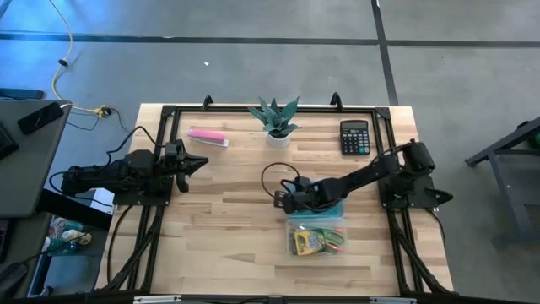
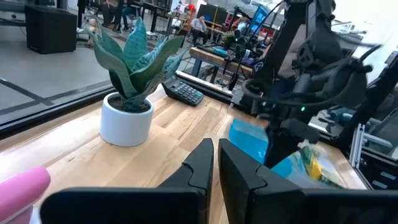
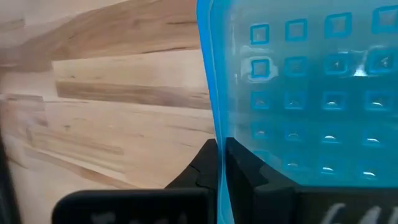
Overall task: Pack school essentials
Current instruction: Move the blue supply box to the center table, then close the blue supply box
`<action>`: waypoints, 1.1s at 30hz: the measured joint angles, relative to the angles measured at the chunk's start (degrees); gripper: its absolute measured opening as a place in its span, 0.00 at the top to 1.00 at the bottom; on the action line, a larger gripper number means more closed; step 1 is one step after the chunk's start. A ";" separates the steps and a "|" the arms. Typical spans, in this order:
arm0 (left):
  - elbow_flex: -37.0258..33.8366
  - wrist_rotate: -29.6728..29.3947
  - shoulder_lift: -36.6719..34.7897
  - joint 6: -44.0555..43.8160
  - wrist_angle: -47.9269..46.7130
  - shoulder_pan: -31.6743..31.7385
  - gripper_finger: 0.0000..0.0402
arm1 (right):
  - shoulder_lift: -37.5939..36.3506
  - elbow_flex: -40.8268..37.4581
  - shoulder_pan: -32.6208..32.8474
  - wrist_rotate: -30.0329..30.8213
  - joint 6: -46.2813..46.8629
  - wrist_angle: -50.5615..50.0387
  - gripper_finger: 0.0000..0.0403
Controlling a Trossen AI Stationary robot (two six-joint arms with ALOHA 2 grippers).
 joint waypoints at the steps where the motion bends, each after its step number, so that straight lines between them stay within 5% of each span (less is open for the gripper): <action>1: 0.00 0.00 0.00 0.01 0.40 -0.01 0.96 | 0.63 0.00 -0.20 0.02 0.00 1.55 0.99; 19: 0.00 0.25 -0.02 0.03 5.32 -0.01 0.96 | 20.17 29.78 -3.54 -0.04 -5.04 -12.58 0.96; 33: 0.00 1.49 -0.02 0.02 5.62 0.00 0.96 | 21.41 31.58 -3.54 0.07 -2.81 -12.03 0.68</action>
